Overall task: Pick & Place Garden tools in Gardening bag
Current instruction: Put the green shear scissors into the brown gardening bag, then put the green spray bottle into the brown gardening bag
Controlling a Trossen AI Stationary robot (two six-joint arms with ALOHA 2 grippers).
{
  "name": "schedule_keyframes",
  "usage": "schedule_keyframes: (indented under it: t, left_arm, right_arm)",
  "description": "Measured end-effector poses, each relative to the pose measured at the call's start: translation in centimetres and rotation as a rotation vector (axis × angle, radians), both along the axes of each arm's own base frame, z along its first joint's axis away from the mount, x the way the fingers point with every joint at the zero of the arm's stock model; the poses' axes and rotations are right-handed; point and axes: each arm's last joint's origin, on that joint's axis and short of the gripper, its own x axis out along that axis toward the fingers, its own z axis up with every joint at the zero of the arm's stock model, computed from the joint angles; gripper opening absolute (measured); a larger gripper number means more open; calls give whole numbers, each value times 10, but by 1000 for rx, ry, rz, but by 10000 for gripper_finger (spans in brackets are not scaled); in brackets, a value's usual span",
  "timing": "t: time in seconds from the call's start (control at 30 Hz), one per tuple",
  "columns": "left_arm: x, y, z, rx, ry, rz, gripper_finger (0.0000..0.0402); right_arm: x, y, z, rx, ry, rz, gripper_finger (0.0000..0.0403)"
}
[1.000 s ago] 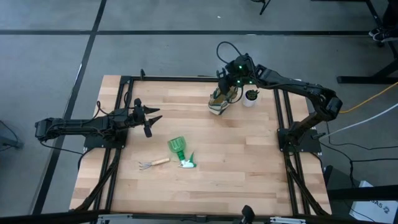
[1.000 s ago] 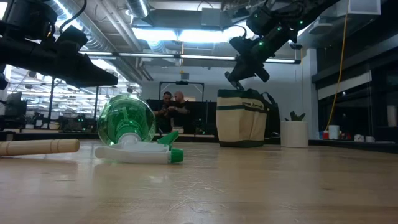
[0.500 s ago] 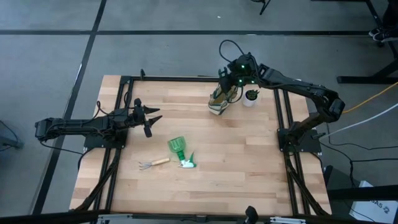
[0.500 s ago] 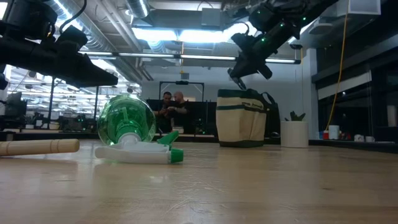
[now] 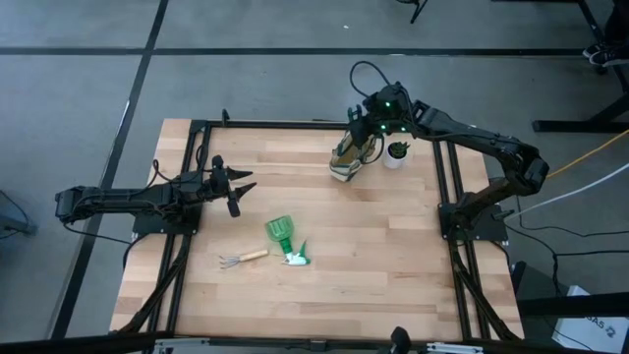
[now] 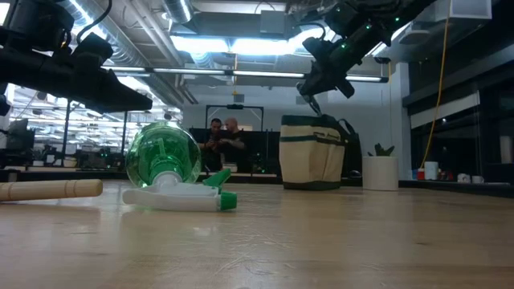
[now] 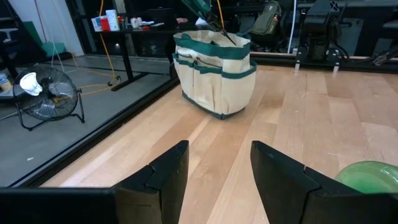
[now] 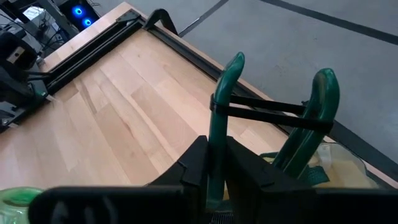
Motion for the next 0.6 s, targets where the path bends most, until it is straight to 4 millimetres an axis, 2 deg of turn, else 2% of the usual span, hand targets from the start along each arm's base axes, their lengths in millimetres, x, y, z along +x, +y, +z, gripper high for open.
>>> schedule_keyframes:
  t: [0.27, 0.6]
  left_arm:
    - [0, 0, 0, 0, 0, 0, 169]
    - [0, 0, 0, 0, 0, 0, 169]
  right_arm:
    - [-3, -4, 0, 6, -6, 8, 55]
    - [-3, -5, 1, -10, 0, 13, 123]
